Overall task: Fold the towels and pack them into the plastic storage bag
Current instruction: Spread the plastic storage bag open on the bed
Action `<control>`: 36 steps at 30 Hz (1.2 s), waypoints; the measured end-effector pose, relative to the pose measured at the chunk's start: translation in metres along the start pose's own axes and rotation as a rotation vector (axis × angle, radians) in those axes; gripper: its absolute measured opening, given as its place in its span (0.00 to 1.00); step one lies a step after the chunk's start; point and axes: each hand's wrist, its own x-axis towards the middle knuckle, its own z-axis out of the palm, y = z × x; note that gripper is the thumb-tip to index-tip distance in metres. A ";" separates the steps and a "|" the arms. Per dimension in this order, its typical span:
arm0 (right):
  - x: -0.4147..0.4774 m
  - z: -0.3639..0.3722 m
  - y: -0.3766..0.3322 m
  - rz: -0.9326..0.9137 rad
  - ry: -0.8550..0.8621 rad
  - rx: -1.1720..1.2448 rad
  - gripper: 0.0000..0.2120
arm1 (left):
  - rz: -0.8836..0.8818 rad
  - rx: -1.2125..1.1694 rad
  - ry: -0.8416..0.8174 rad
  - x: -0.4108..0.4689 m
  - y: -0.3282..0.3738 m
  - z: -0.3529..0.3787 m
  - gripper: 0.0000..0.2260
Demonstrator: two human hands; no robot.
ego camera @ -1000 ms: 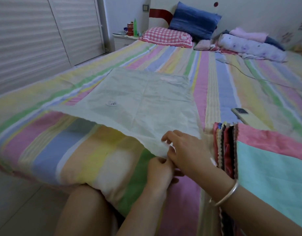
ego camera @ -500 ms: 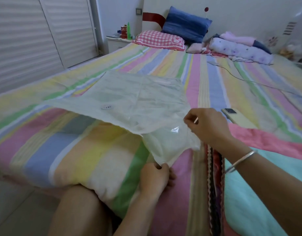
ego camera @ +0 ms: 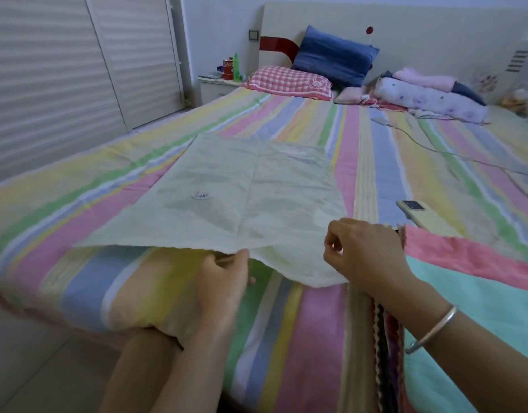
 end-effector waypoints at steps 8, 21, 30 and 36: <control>0.013 0.039 -0.062 -0.268 0.062 -0.089 0.16 | 0.124 0.083 0.023 -0.007 -0.016 0.005 0.10; 0.090 0.000 -0.070 -0.113 0.484 0.089 0.10 | 0.155 0.530 0.010 0.006 -0.034 -0.009 0.14; 0.060 0.016 -0.072 -0.191 0.410 0.080 0.10 | 0.104 -0.042 0.153 0.032 0.022 -0.034 0.11; 0.054 0.029 -0.070 -0.165 0.343 -0.037 0.10 | 0.182 -0.105 0.225 0.037 0.019 -0.040 0.04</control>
